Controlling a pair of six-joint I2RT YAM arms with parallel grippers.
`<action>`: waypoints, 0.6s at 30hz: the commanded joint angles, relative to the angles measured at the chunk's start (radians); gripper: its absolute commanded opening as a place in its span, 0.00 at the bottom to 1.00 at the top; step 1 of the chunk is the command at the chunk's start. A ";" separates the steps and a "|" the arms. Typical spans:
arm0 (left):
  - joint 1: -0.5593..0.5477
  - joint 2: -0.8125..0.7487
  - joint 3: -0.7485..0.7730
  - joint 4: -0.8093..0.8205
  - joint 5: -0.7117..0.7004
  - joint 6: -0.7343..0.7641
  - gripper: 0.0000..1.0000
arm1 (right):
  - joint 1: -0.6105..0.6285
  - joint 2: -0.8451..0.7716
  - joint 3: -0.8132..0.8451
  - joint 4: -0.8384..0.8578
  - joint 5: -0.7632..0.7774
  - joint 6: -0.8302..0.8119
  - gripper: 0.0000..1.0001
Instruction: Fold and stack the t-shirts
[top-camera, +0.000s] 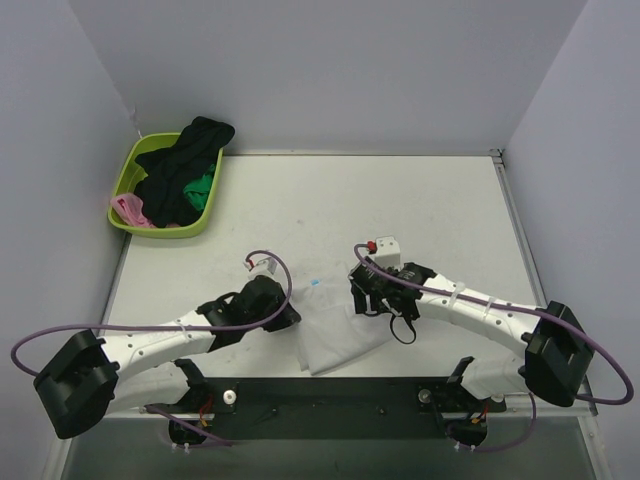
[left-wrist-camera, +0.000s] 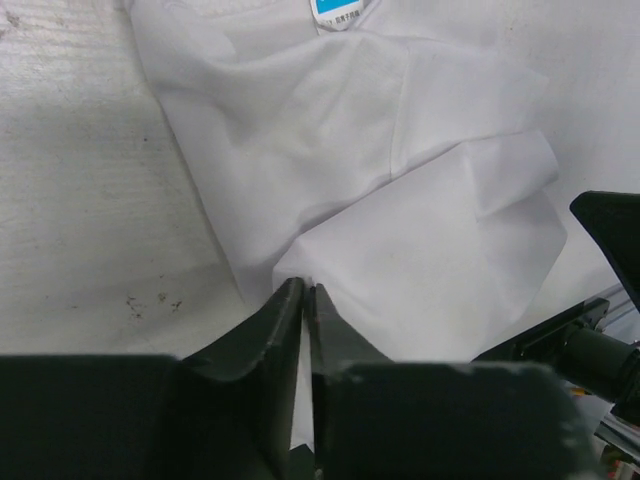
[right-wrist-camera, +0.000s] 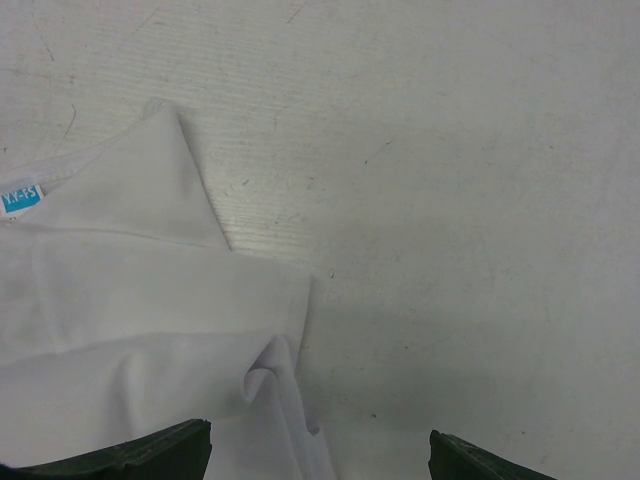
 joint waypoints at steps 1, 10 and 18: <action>-0.008 0.005 -0.003 0.064 -0.011 -0.004 0.04 | -0.018 -0.015 -0.010 0.018 -0.016 0.002 0.89; -0.007 -0.035 -0.027 0.042 -0.028 -0.005 0.00 | -0.069 0.005 -0.075 0.190 -0.179 -0.027 0.84; -0.007 -0.053 -0.049 0.038 -0.030 -0.012 0.00 | -0.084 0.044 -0.087 0.260 -0.251 -0.024 0.61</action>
